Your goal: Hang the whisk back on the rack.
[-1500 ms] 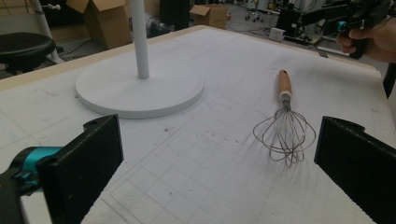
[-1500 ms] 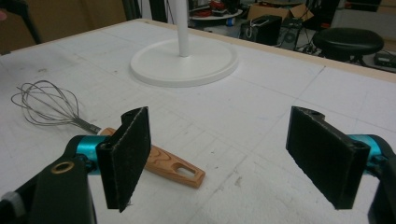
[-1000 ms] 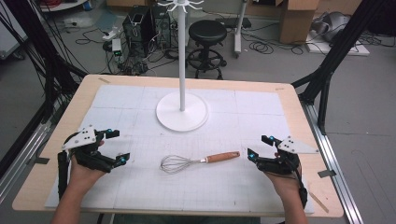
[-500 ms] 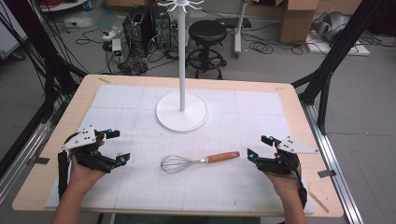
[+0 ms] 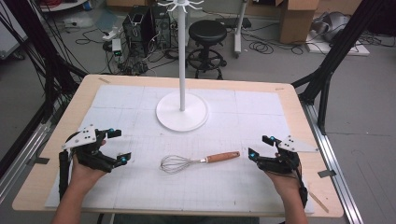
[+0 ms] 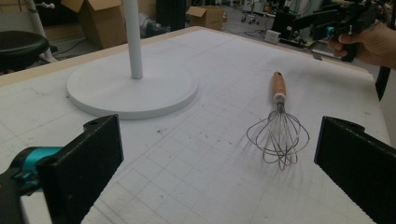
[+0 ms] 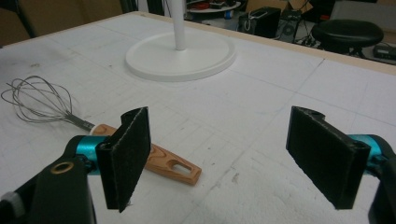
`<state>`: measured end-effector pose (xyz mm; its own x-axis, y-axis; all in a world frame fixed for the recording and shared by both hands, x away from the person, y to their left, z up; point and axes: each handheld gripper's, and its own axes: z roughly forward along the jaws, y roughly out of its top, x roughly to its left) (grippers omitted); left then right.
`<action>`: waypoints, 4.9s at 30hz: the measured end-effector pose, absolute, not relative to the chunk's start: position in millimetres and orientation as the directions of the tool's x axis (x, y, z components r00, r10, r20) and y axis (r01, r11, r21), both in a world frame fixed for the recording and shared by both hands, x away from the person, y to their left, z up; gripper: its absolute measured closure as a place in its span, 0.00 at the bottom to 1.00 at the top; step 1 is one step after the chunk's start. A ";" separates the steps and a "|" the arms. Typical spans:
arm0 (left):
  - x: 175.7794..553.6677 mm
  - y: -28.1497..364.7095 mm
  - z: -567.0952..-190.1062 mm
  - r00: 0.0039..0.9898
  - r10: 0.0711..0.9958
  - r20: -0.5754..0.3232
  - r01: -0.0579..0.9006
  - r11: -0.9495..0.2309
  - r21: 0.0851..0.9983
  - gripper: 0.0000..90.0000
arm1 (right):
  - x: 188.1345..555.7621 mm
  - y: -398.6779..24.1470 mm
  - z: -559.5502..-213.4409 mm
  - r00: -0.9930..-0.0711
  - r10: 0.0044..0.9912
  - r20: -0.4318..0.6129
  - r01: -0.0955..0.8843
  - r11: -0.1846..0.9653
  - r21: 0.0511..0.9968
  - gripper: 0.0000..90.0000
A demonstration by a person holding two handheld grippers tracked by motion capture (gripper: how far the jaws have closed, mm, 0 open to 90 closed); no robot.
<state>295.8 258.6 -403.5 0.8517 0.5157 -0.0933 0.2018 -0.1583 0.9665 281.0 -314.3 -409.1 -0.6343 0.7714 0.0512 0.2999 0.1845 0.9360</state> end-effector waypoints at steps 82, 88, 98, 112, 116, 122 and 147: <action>355.7 -57.9 -416.3 0.983 0.180 0.020 0.150 -0.870 0.469 0.60 | 278.7 -326.4 -409.1 -0.606 0.795 0.034 0.295 0.185 0.937 0.24; 353.7 -60.5 -415.0 0.985 0.172 0.012 0.148 -0.880 0.451 0.70 | 278.3 -325.8 -409.1 -0.604 0.796 0.040 0.302 0.183 0.936 0.24; 356.2 -65.3 -412.1 0.979 0.204 -0.021 0.195 -0.894 0.403 0.77 | 275.9 -328.3 -406.7 -0.603 0.797 0.034 0.289 0.179 0.940 0.24; 355.2 -58.8 -409.9 0.984 0.174 -0.035 0.174 -0.909 0.379 0.78 | 274.2 -329.2 -409.7 -0.605 0.796 0.029 0.289 0.185 0.939 0.24; 354.6 -54.1 -408.5 0.987 0.162 -0.023 0.158 -0.915 0.372 0.78 | 274.2 -328.8 -409.5 -0.605 0.796 0.028 0.287 0.185 0.940 0.24; 354.4 -37.0 -387.5 0.985 0.171 -0.030 0.165 -0.866 0.471 0.79 | 274.8 -328.1 -409.3 -0.606 0.795 0.029 0.290 0.187 0.939 0.24; 354.9 75.7 -283.4 0.968 0.247 -0.032 0.172 -0.570 0.804 0.79 | 277.1 -319.8 -408.5 -0.622 0.783 0.018 0.286 0.206 0.936 0.24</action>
